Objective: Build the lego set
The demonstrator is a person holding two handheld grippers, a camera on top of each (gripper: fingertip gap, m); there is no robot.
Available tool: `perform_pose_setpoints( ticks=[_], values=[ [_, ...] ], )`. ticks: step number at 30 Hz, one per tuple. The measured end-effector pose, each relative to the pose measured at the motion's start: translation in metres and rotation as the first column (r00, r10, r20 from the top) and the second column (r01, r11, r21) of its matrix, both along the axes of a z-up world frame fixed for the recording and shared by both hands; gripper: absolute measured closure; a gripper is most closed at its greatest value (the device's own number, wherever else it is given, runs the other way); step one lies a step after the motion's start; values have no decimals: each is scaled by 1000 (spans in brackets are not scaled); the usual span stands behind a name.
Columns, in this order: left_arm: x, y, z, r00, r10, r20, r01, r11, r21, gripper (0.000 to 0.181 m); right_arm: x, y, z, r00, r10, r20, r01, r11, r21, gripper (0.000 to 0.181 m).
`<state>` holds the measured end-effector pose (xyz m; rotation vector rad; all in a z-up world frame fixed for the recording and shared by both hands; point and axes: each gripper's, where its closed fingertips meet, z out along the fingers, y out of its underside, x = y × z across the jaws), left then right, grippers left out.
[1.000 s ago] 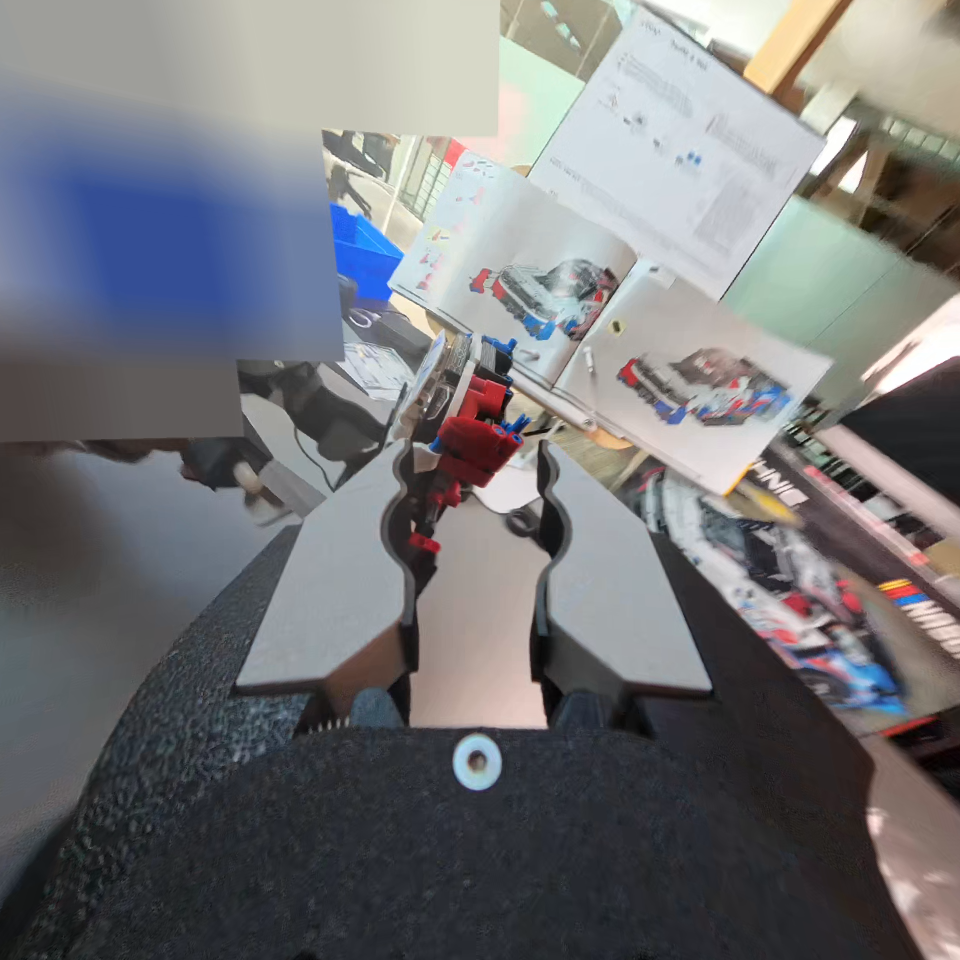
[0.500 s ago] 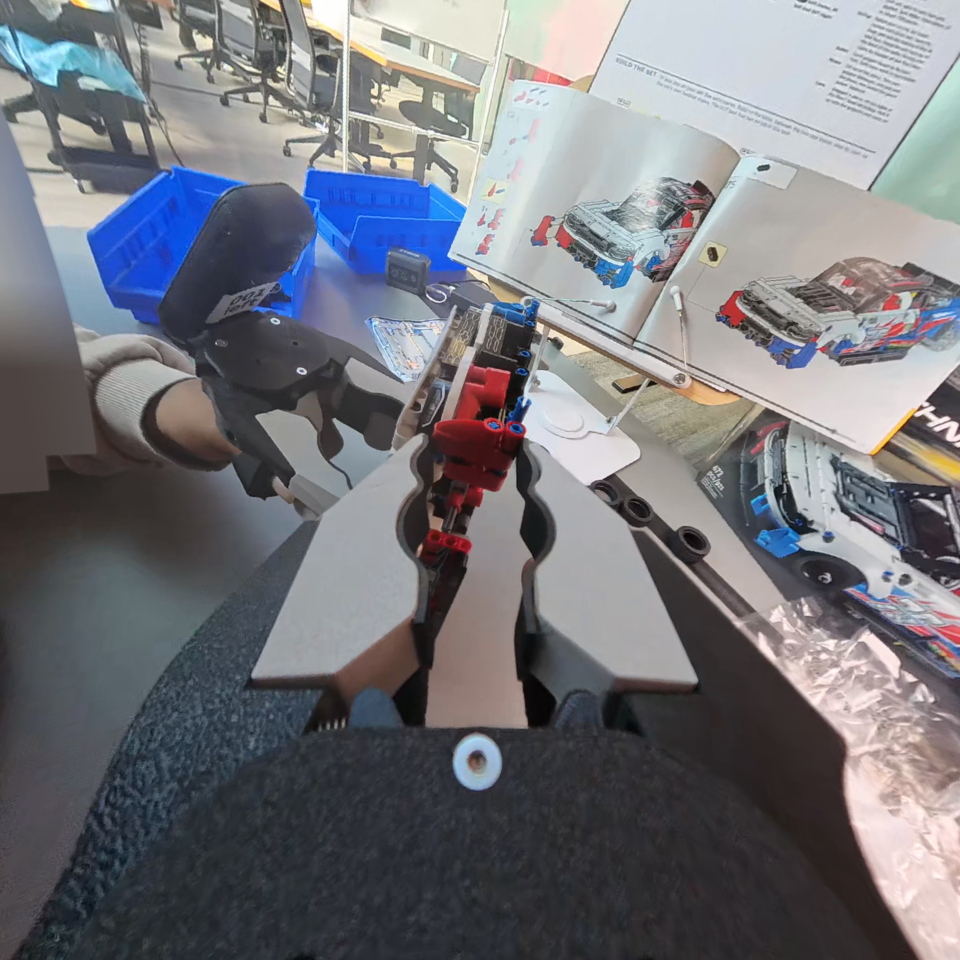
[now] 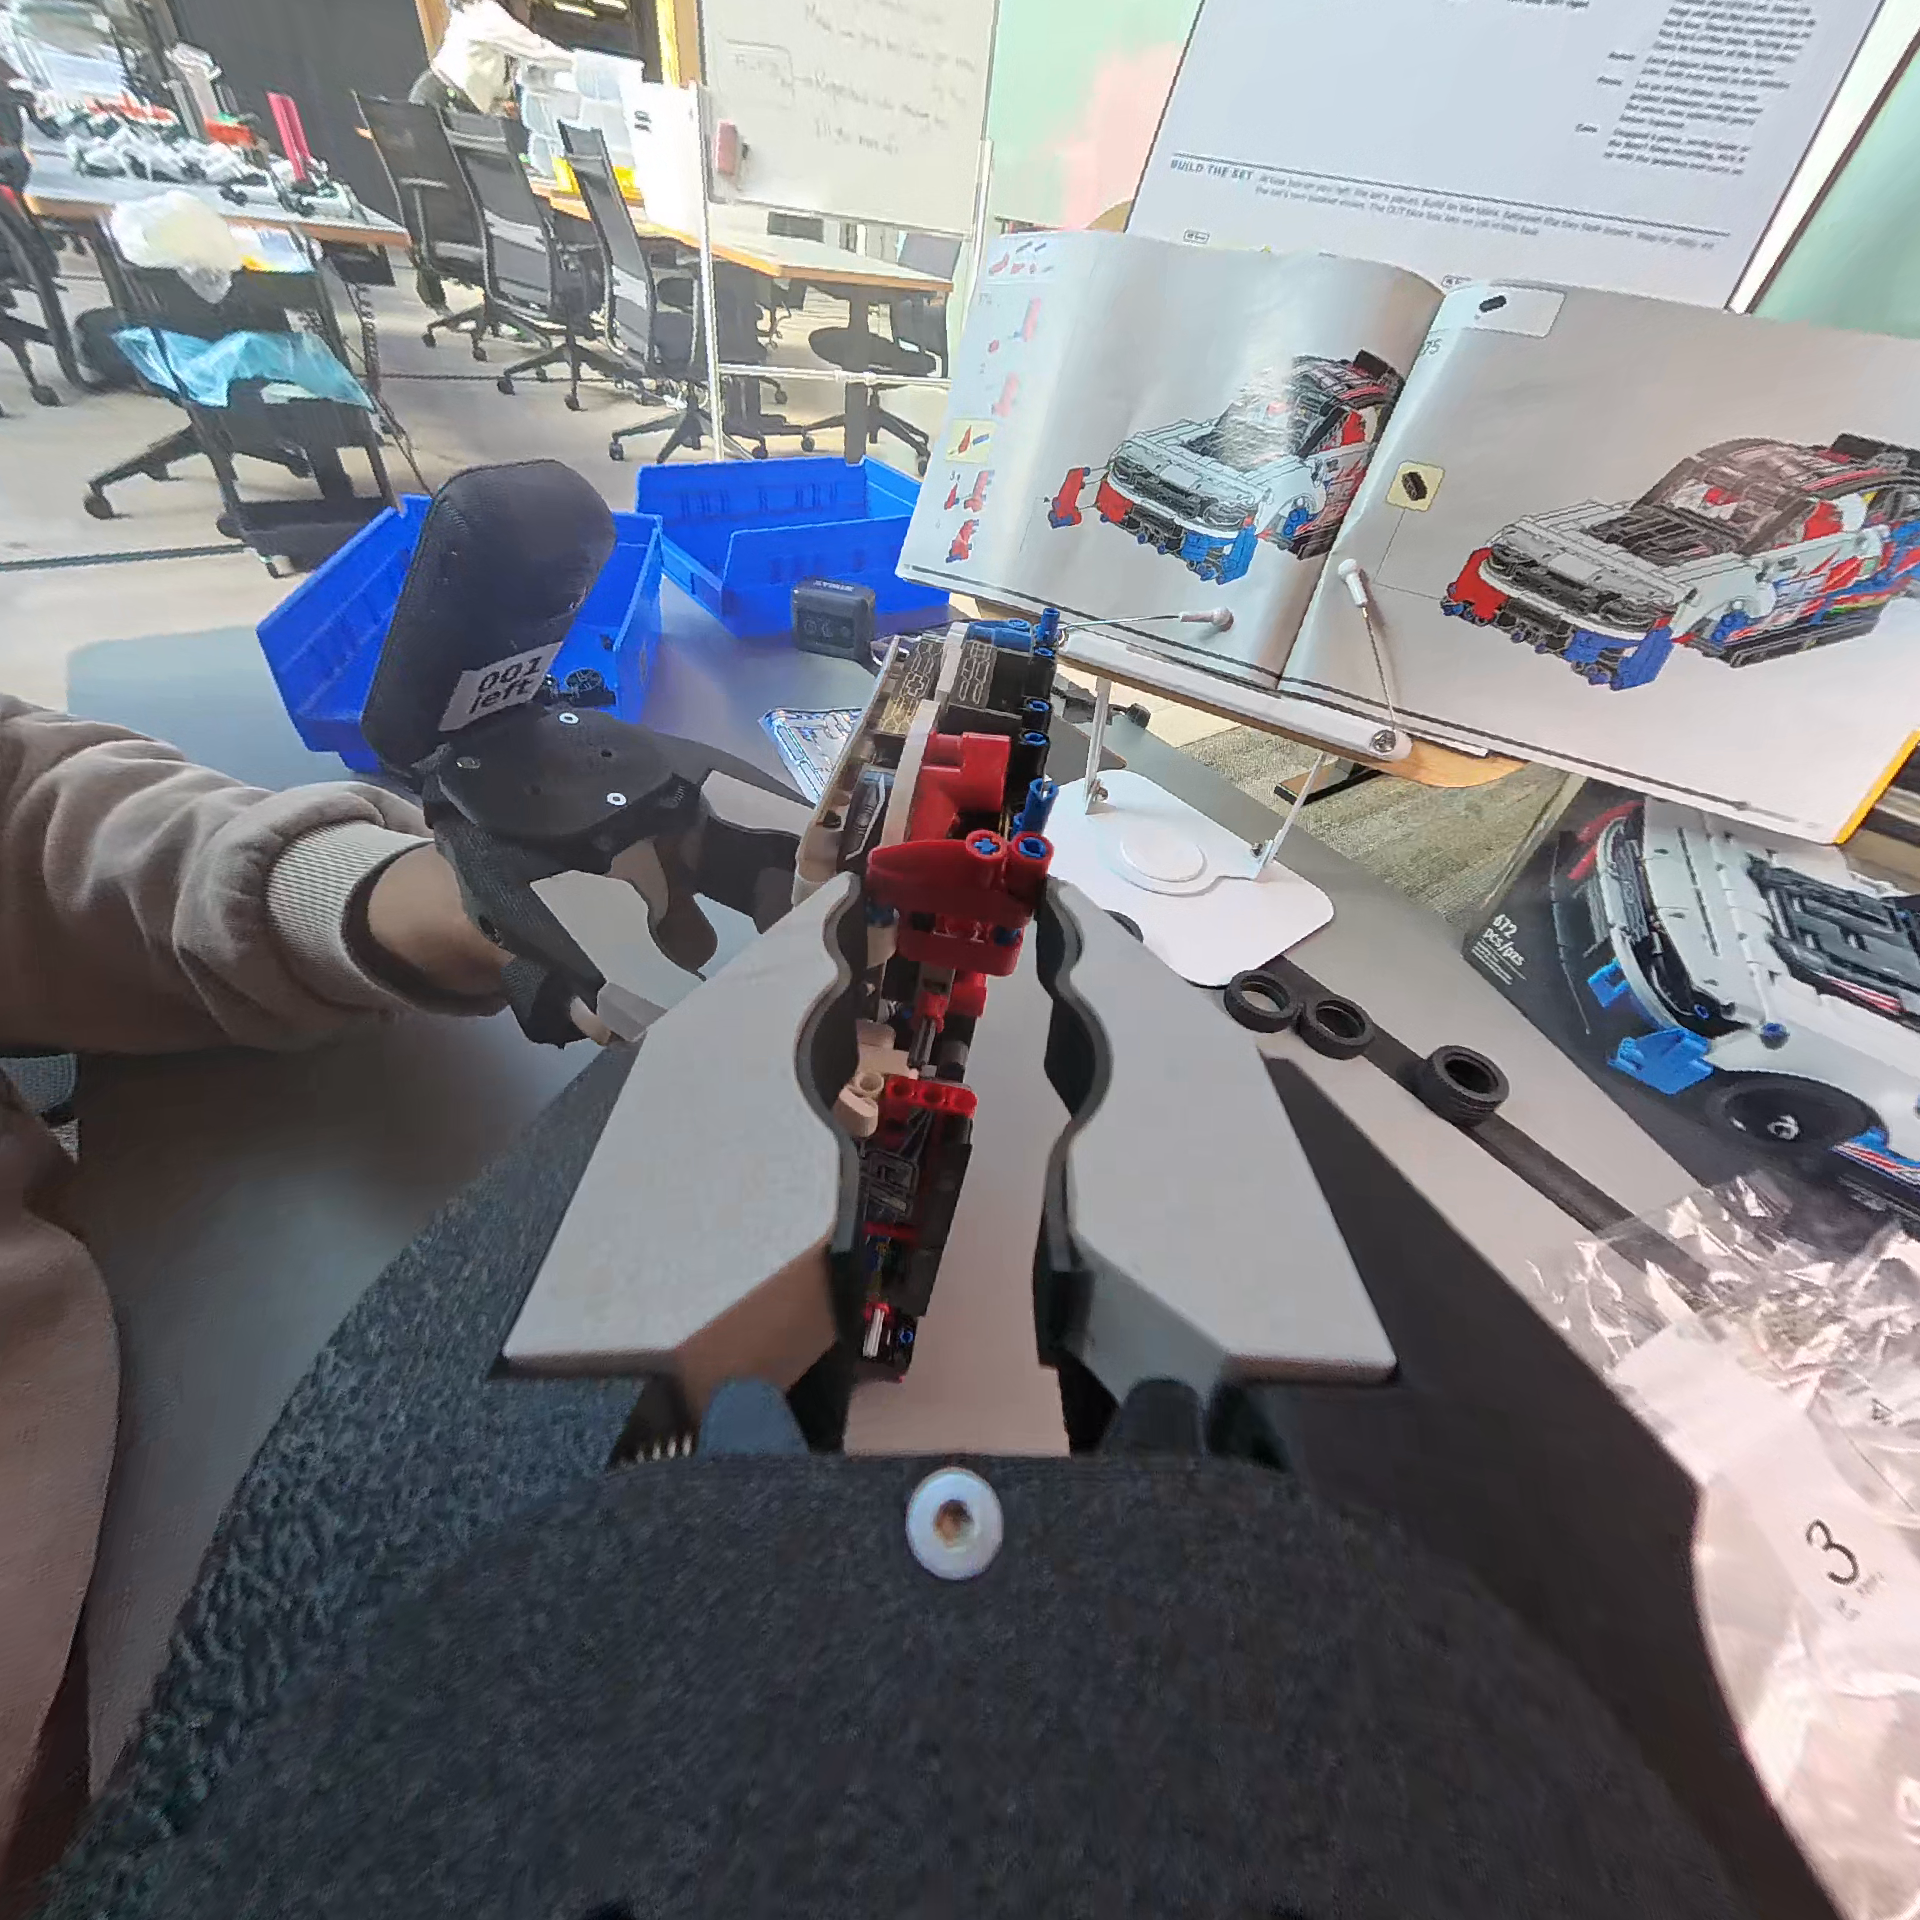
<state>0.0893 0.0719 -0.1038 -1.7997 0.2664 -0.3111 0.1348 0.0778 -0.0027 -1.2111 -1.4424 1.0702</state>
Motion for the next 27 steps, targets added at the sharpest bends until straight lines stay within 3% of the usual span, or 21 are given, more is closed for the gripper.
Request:
perform_pose_setpoints(
  ticks=[5, 7, 9, 11, 13, 15, 17, 19, 23, 27],
  values=[
    [0, 0, 0, 1000, -1, 3, 1, 1000, 2, 80, 0, 0, -1, 999, 0, 40, -1, 1000, 21, 151],
    [0, 0, 0, 1000, 0, 5, 0, 1000, 1, 80, 1, 1, 1, 999, -1, 42, -2, 999, 49, 140],
    [0, 0, 0, 1000, -2, 6, 1, 1000, 0, 80, 7, -3, 6, 1000, 21, 17, -23, 992, 127, 129],
    [0, 0, 0, 1000, -5, 5, 5, 1000, -2, 80, 14, 0, 13, 1000, -11, -20, 17, 948, 318, 128],
    [0, 0, 0, 1000, -8, 5, 8, 1000, -4, 80, 21, -3, 19, 997, -29, -69, 64, 806, 588, 132],
    [0, 0, 0, 1000, -11, 4, 11, 1000, -7, 80, 21, -12, 17, 997, -24, -74, 75, 560, 825, 137],
    [0, -1, 0, 1000, -15, 2, 15, 1000, -10, 80, 14, -17, 6, 998, -42, -37, 48, 306, 951, 139],
    [0, -1, 0, 1000, -19, 1, 19, 1000, -11, 80, 6, -15, -2, 998, -68, -18, 28, 147, 989, 139],
    [0, -1, 0, 1000, -17, -4, 17, 1000, -14, 80, -6, -12, -5, 997, -74, -25, 27, 27, 999, 145],
    [0, -2, -1, 1000, -26, -7, 26, 1000, -14, 80, -8, -11, -4, 998, -55, -34, 33, -20, 999, 150]
  ],
)
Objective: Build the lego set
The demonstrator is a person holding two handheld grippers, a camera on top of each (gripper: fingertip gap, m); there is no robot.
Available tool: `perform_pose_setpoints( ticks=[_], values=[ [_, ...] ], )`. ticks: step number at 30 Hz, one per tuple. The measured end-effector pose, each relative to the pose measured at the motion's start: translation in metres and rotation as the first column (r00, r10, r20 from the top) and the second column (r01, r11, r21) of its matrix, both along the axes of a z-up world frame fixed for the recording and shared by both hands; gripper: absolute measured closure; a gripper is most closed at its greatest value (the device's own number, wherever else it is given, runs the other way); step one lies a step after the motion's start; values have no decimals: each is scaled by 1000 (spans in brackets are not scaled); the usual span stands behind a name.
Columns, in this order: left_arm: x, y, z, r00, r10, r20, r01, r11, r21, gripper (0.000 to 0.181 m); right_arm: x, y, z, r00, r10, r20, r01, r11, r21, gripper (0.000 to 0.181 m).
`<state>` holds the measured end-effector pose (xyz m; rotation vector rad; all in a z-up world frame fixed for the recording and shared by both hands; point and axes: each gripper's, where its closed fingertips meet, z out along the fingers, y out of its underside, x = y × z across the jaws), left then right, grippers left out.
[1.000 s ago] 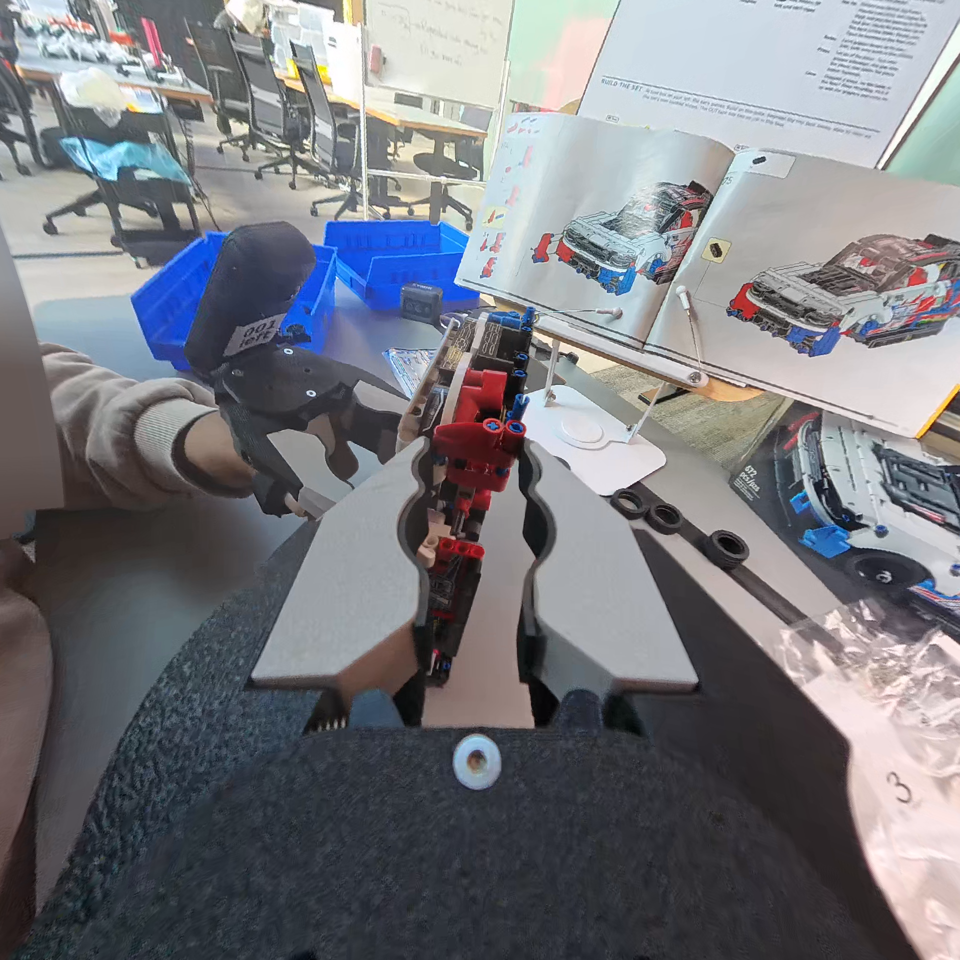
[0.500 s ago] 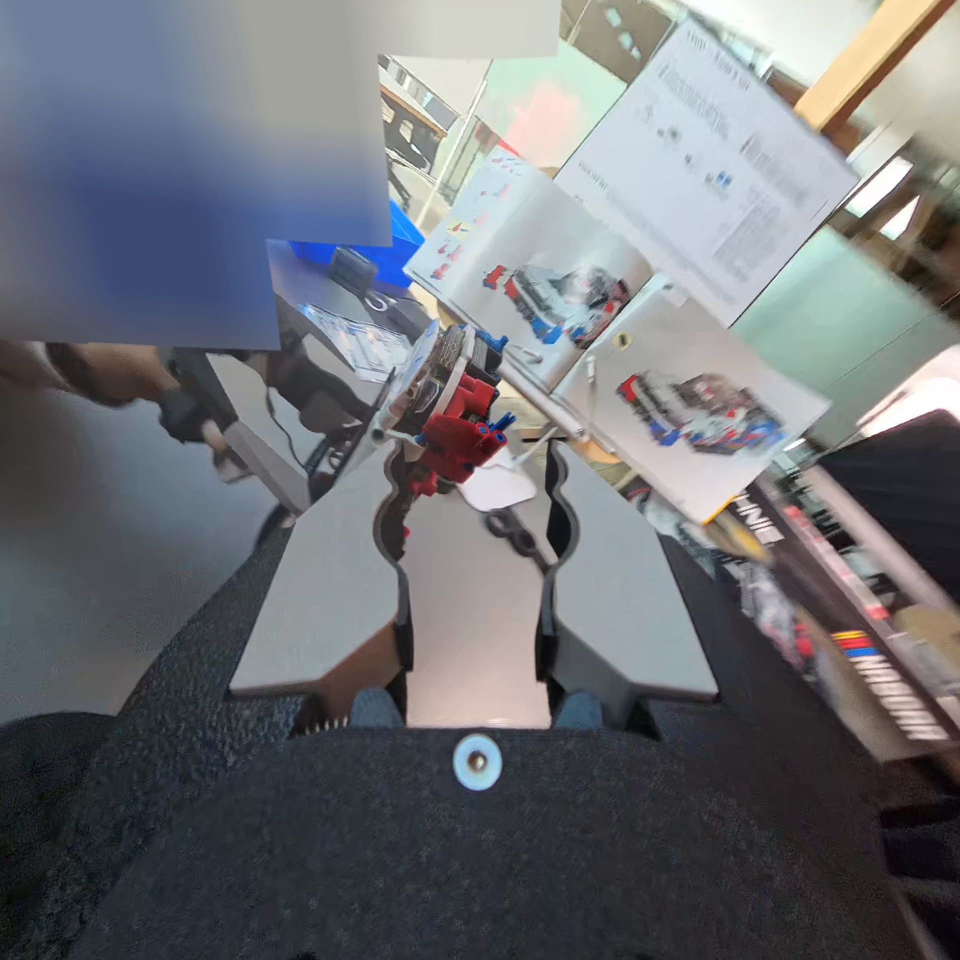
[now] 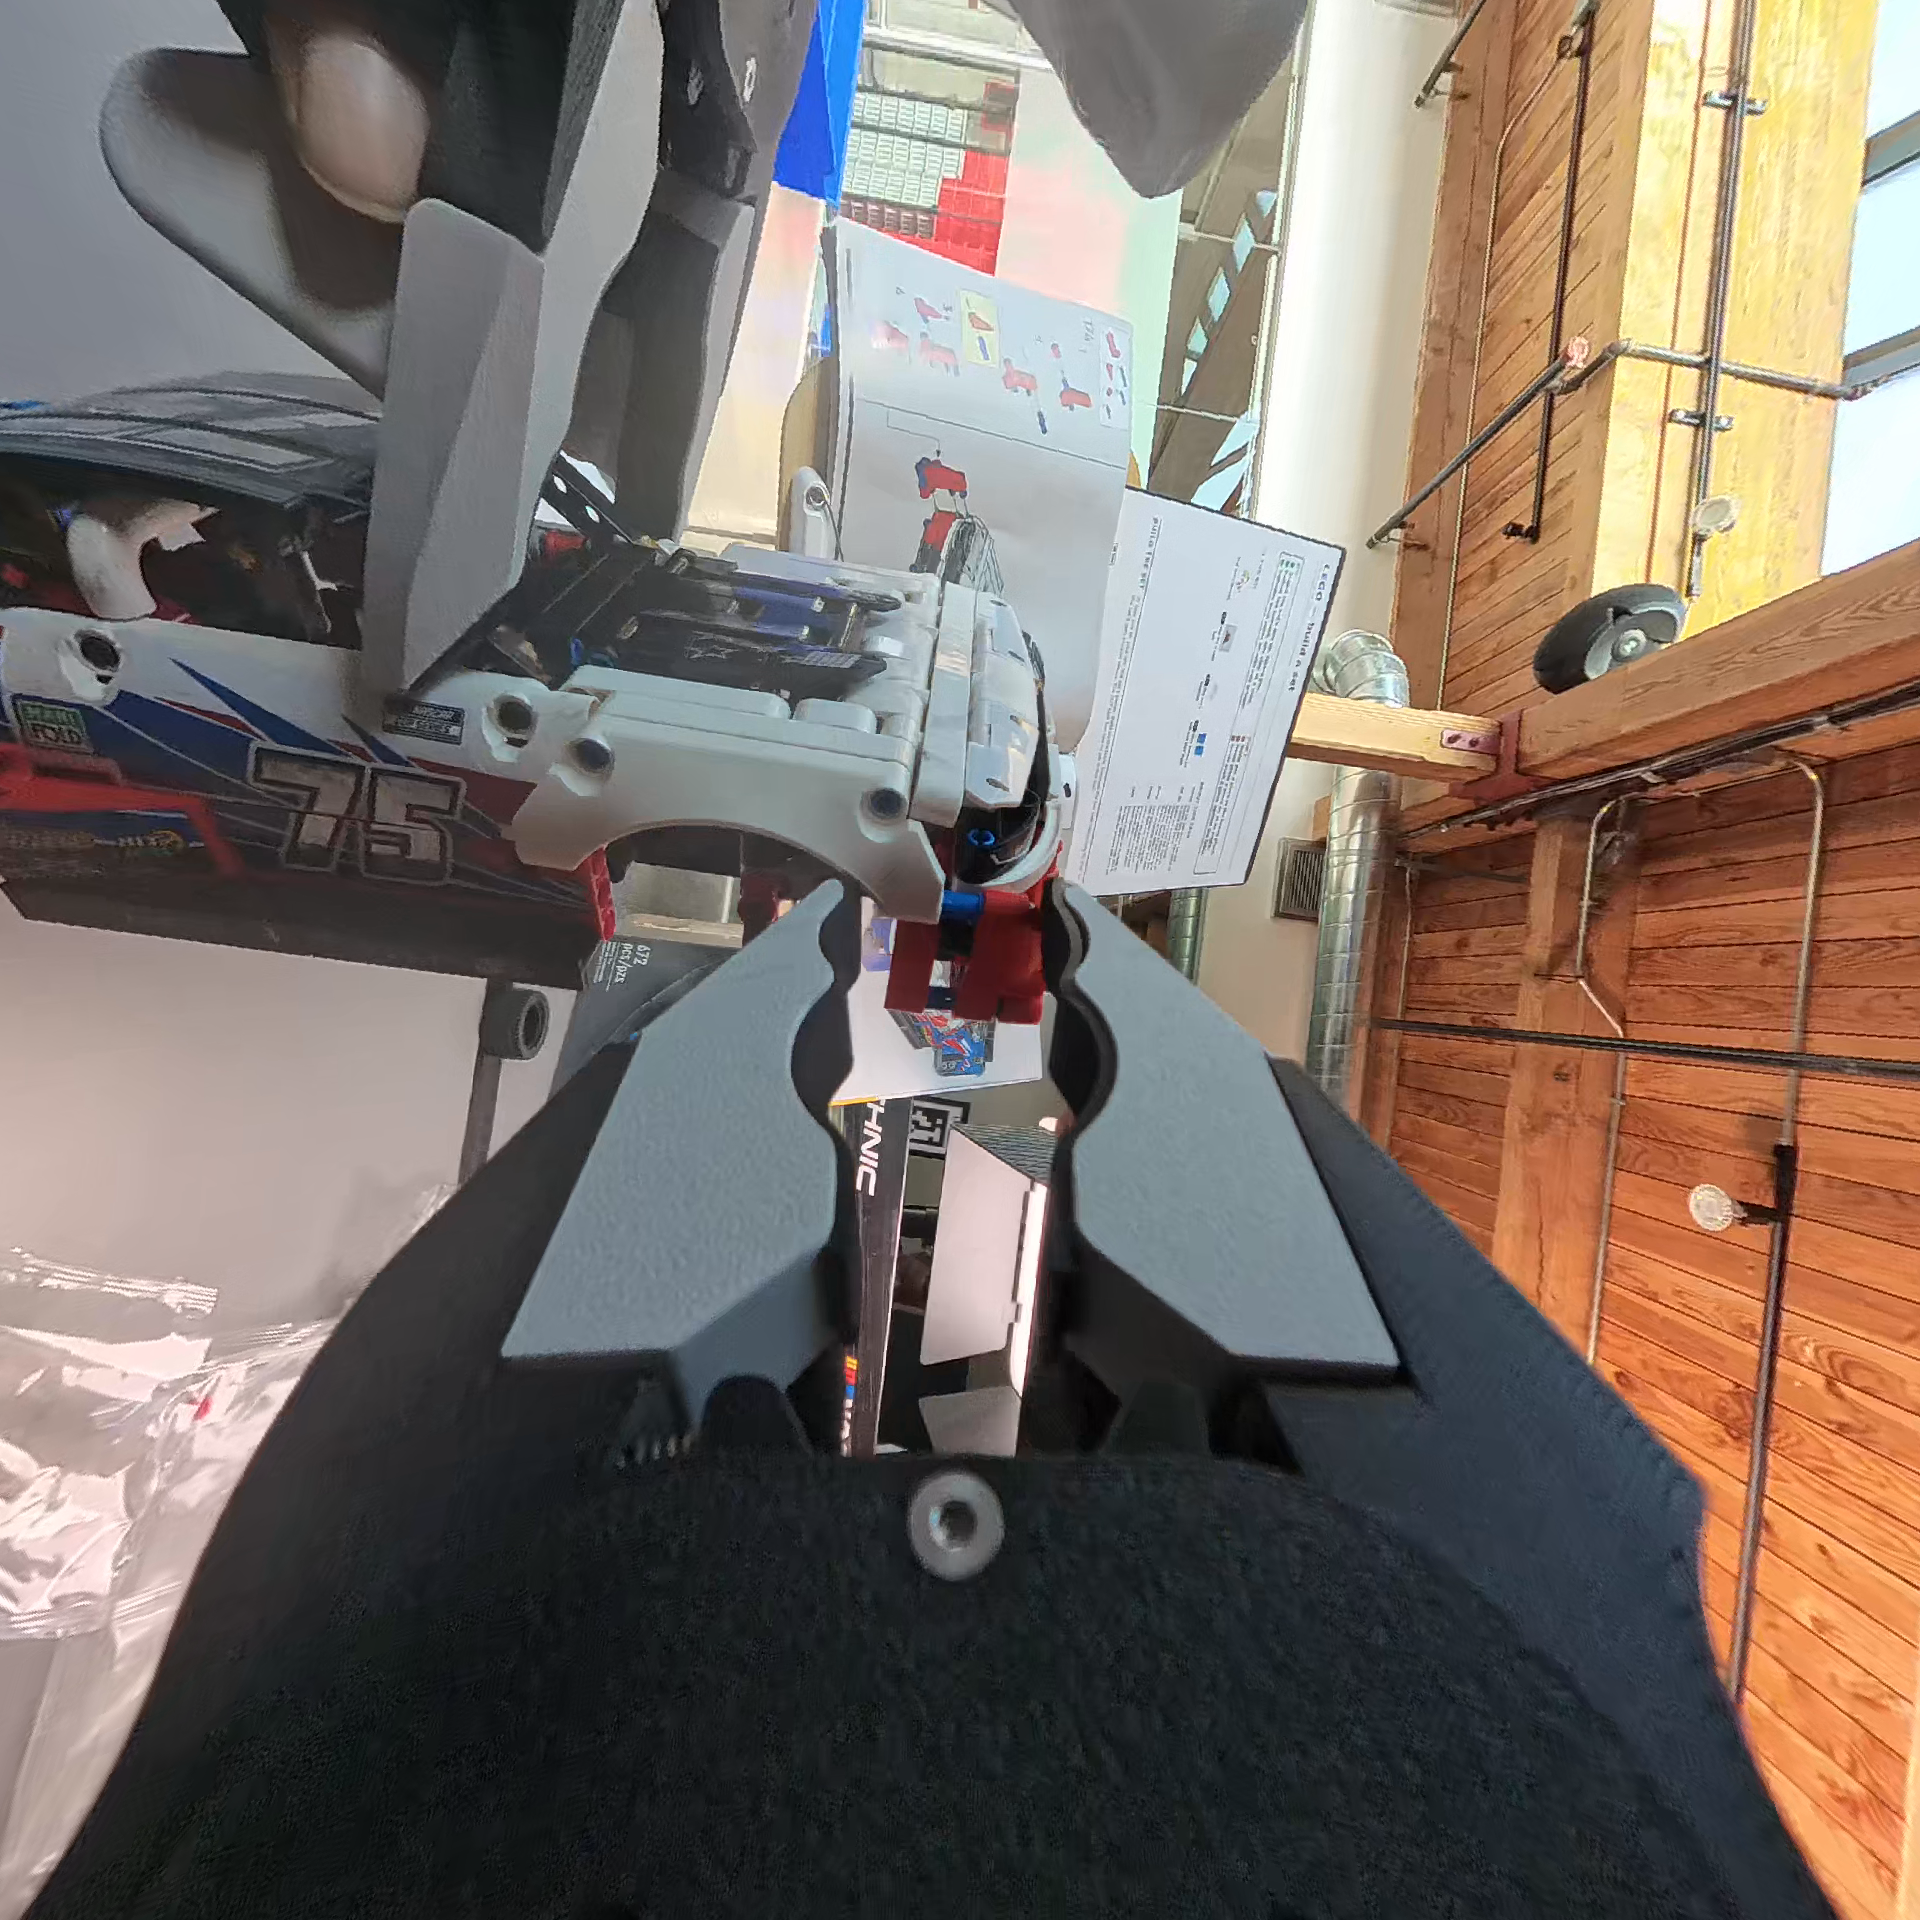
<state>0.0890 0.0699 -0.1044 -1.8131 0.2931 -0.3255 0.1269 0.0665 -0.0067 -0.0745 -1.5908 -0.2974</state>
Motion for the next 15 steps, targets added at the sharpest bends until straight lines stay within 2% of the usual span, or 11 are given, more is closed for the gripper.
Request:
perform_pose_setpoints(
  ticks=[7, 11, 15],
  values=[
    [1, 0, -1, 1000, -18, -13, 17, 1000, -2, 80, 1, 2, 0, 999, 37, -7, -37, 999, 7, 153],
    [0, 0, -1, 1000, -23, -6, 23, 1000, -5, 80, 0, -2, 0, 998, 66, -25, -65, 996, 58, 159],
    [0, 1, -1, 1000, -25, -4, 25, 1000, -5, 80, 1, -1, 0, 997, 69, -27, -68, 997, 23, 159]
  ],
)
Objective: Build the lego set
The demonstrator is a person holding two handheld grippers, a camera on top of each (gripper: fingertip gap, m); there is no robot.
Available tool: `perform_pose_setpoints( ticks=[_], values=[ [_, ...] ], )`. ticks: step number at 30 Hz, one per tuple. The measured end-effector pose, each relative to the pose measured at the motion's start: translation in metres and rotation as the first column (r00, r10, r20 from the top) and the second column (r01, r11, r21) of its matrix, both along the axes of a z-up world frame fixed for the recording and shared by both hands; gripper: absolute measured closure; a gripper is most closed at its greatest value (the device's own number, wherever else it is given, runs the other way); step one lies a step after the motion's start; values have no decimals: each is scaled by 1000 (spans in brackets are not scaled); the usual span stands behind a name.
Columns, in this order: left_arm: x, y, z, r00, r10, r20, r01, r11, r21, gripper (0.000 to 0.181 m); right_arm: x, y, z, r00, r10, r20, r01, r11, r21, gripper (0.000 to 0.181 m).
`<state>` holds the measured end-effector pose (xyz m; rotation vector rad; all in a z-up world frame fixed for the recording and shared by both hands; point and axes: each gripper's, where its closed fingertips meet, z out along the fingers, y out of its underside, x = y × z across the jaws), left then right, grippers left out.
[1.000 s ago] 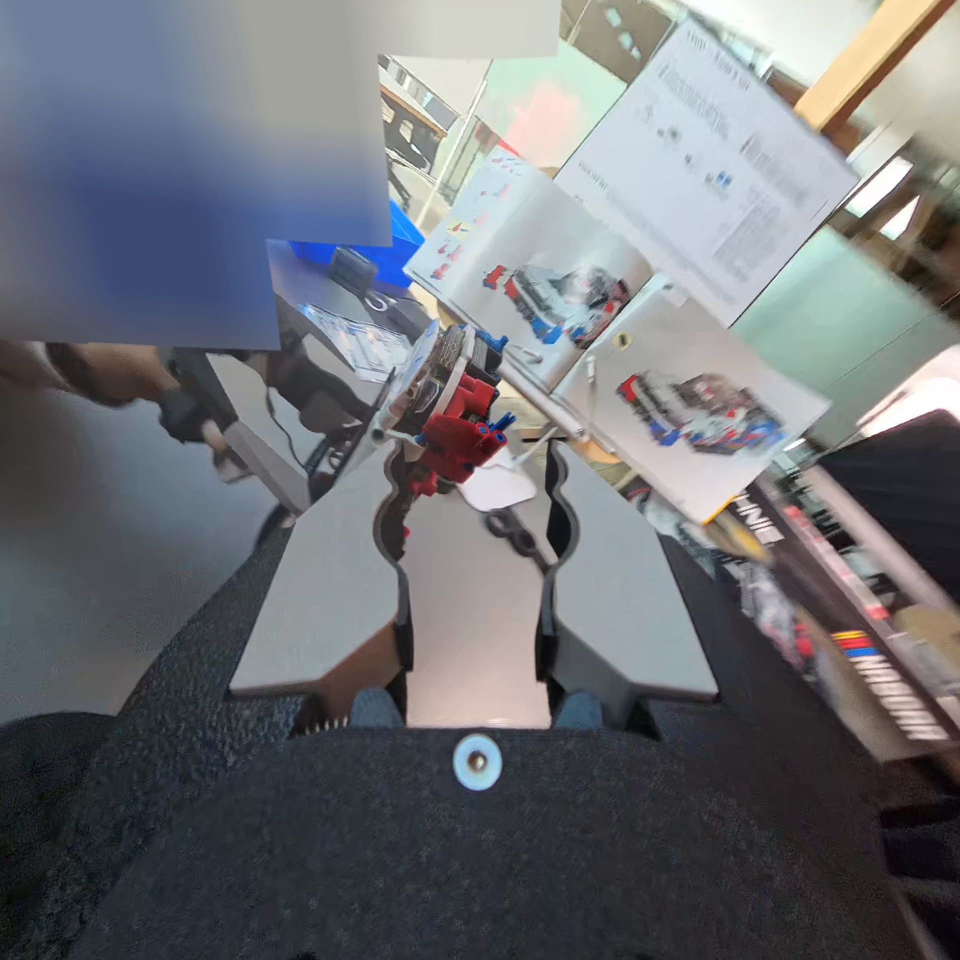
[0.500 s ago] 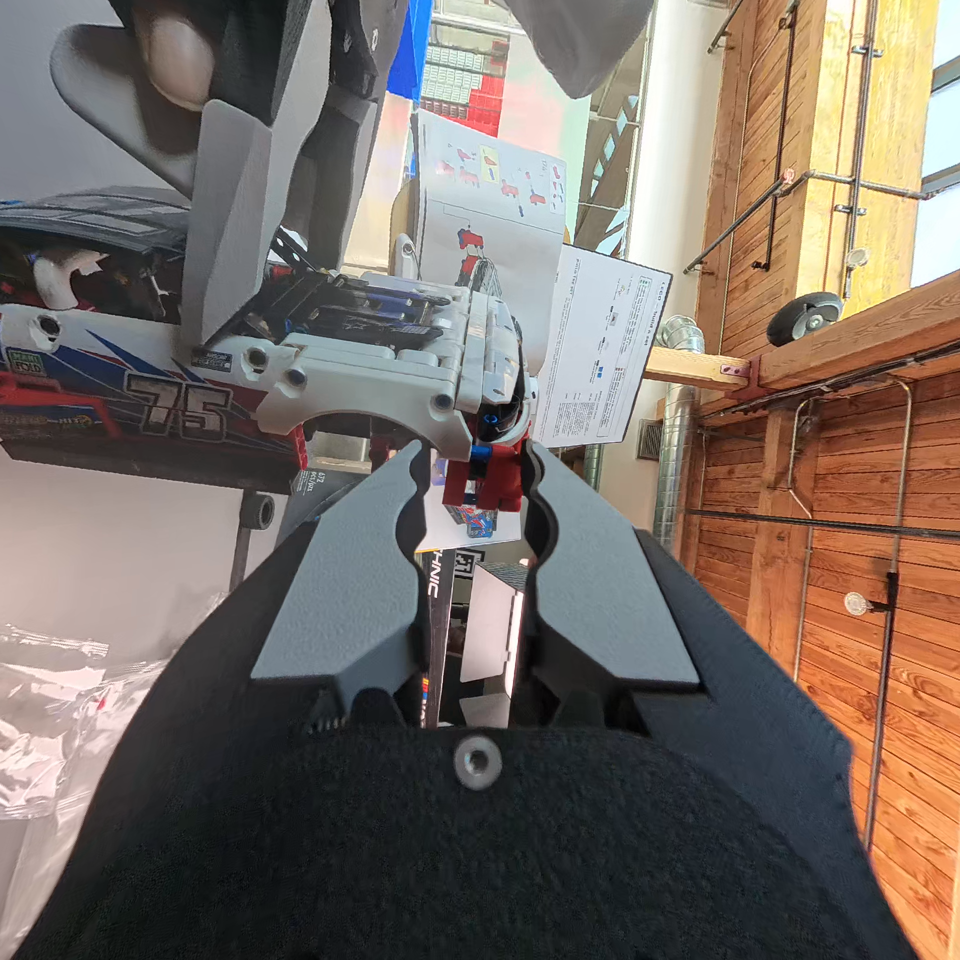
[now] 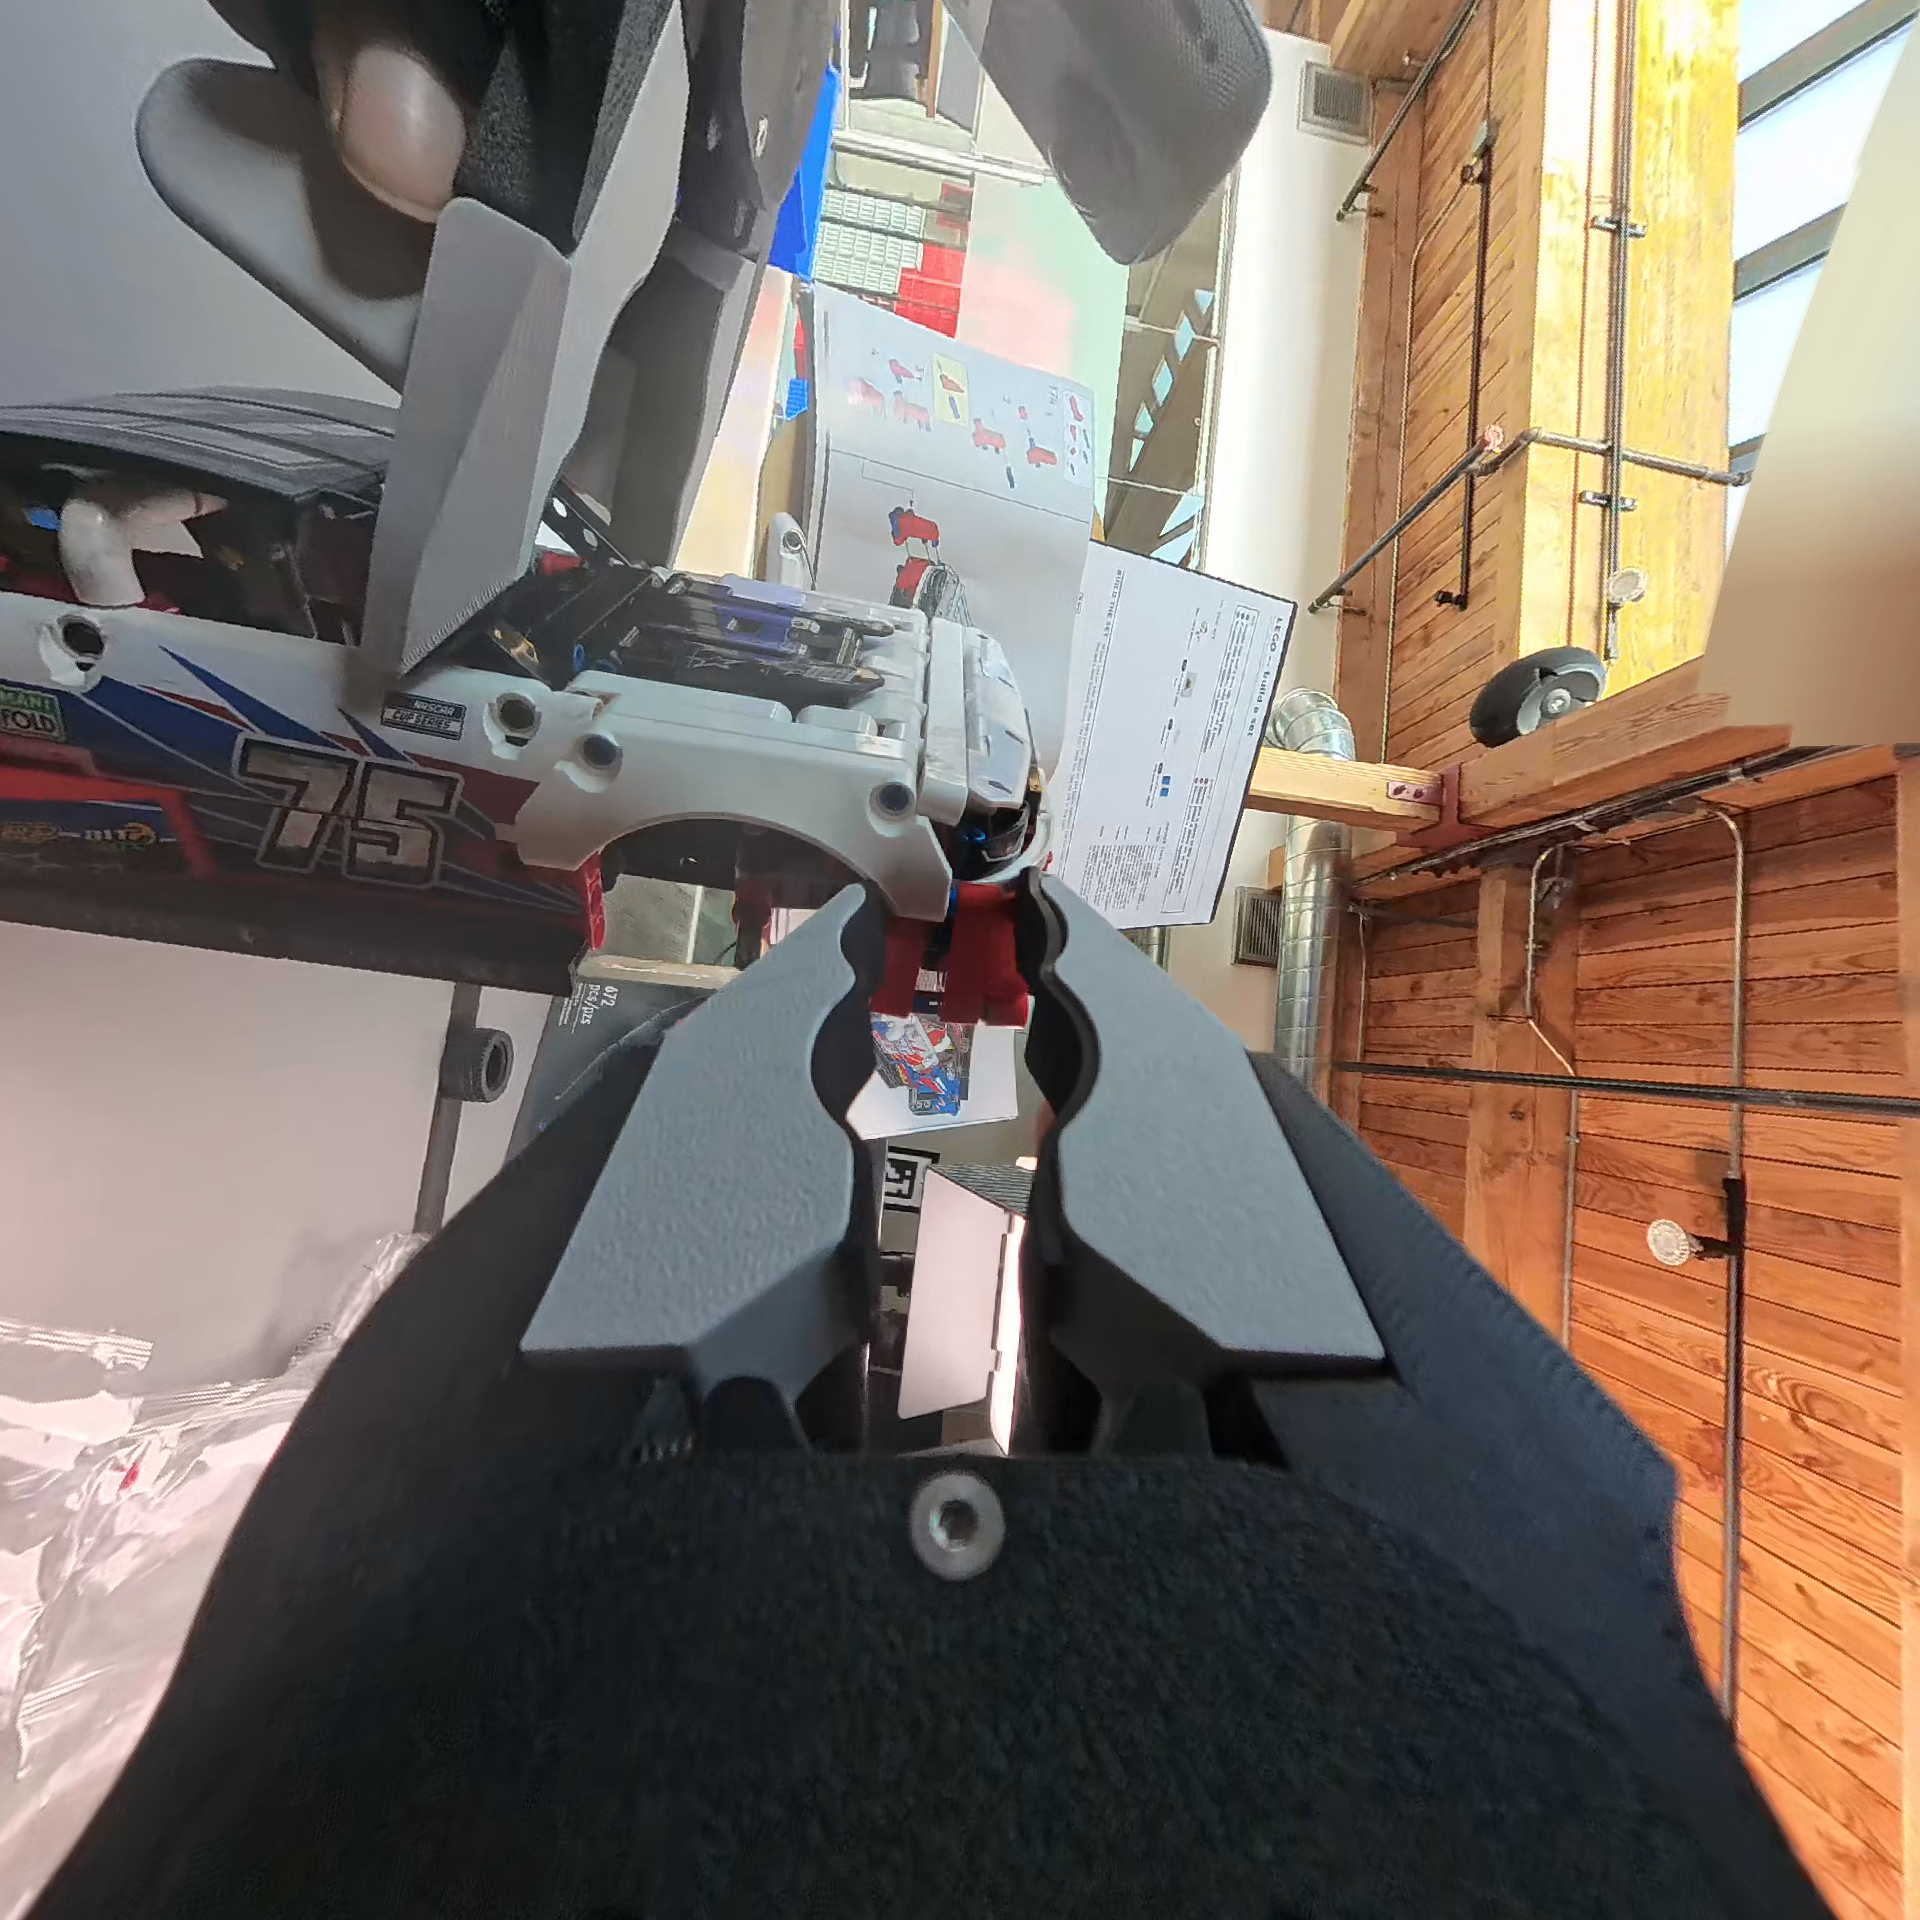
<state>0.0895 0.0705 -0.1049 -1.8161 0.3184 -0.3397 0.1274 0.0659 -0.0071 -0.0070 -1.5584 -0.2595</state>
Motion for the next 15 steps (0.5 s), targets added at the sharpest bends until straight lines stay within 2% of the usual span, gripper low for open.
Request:
perform_pose_setpoints(
  ticks=[3, 6, 9, 12, 15],
  values=[
    [-1, 0, 0, 1000, -6, 9, 6, 1000, 0, 80, 0, 0, -1, 1000, -10, -22, 8, 997, -72, 153],
    [0, -1, 1, 1000, -25, 13, 25, 1000, 10, 81, 7, 3, 4, 1000, -10, -25, 6, 987, -160, 135],
    [1, -2, 0, 998, -54, 13, 54, 999, 6, 81, 7, 9, 5, 1000, -19, -25, 16, 993, -121, 133],
    [1, -3, 0, 997, -73, 14, 73, 997, 6, 81, 2, 11, 4, 999, -14, -38, 10, 996, -90, 143],
    [0, -4, 1, 995, -93, 22, 92, 996, 14, 81, 0, 9, 6, 998, 11, -70, -19, 992, -121, 147]
  ],
)
